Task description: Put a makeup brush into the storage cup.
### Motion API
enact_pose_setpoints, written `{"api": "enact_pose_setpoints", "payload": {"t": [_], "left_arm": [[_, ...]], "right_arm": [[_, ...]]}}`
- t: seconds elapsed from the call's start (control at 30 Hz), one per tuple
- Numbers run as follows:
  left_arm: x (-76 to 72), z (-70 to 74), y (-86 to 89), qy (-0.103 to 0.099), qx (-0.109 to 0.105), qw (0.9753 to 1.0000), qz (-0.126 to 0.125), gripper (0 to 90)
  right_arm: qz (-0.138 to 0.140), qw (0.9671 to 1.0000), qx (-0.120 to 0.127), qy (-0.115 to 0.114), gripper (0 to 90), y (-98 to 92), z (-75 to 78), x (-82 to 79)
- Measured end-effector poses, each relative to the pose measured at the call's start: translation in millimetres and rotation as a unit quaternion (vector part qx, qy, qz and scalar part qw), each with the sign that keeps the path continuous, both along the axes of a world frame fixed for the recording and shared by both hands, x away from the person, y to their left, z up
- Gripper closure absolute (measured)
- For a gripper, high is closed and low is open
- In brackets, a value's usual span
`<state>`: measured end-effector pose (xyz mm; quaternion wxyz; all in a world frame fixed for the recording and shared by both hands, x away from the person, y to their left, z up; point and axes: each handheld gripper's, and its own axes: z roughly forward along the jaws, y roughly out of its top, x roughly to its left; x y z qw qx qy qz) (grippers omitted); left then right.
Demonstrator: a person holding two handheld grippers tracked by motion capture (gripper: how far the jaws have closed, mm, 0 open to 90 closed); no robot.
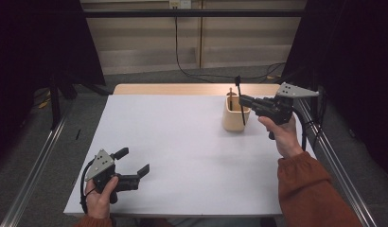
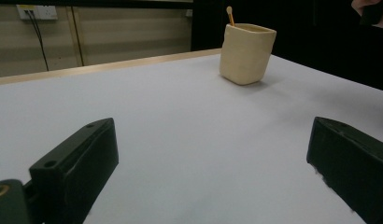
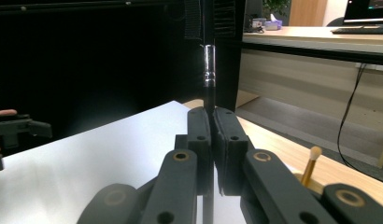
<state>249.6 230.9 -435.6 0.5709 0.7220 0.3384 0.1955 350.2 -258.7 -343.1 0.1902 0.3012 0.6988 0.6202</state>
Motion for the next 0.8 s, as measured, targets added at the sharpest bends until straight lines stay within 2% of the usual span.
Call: {"api": "enact_pose_setpoints", "payload": {"t": [0.23, 0.37, 0.8], "left_arm": [[0.1, 0.0, -0.7, 0.002, 0.002, 1.0, -0.005, 2.0], [-0.7, 0.1, -1.2, 0.0, 0.0, 1.0, -0.004, 1.9], [-1.2, 0.5, -3.2, 0.0, 0.002, 0.9999, -0.01, 2.0]], "right_arm": [[-0.015, 0.9999, -0.003, 0.001, 85.7, 0.2, 4.2, 16.5], [-0.01, 0.9999, -0.005, -0.007, 85.6, 2.0, 6.3, 23.6], [-0.027, 0.9996, -0.004, -0.009, 85.6, 5.7, 14.3, 46.5]]}}
